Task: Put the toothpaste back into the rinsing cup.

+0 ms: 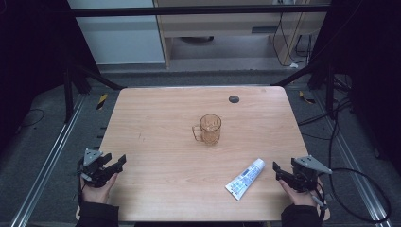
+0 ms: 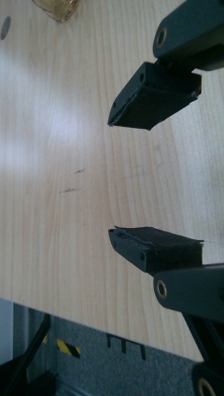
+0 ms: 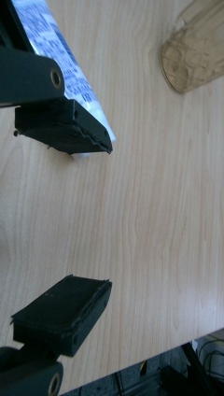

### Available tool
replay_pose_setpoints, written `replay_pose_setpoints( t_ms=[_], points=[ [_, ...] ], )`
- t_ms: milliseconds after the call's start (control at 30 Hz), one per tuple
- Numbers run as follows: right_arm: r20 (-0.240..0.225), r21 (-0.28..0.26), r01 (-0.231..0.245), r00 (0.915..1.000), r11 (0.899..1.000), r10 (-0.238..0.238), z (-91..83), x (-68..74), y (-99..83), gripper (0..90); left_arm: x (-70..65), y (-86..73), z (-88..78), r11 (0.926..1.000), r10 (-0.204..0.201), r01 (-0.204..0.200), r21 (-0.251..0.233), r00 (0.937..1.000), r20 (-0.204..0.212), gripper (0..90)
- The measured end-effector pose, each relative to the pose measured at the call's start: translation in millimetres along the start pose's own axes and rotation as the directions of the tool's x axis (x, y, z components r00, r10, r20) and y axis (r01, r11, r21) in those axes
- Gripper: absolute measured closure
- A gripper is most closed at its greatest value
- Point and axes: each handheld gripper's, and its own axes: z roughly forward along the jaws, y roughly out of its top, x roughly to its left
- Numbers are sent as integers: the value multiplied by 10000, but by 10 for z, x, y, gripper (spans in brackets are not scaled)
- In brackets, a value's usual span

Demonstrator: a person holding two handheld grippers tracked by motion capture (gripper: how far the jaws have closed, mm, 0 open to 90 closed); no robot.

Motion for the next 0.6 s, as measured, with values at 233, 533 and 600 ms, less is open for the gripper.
replay_pose_setpoints(
  t_ms=[233,533,600],
  points=[
    [-1066,353,491,9933,9982,-451,-69,152,16,450,-41,-13,17,9990,318,-316,327,9995,-43,393],
    [-2195,910,1285,9698,9875,-1060,-61,342,8,674,-71,-45,64,9978,619,-622,217,9980,151,377],
    [-2385,958,1349,9650,9862,-1088,-59,358,5,705,-78,-51,76,9975,679,-685,159,9971,352,367]
  ],
)
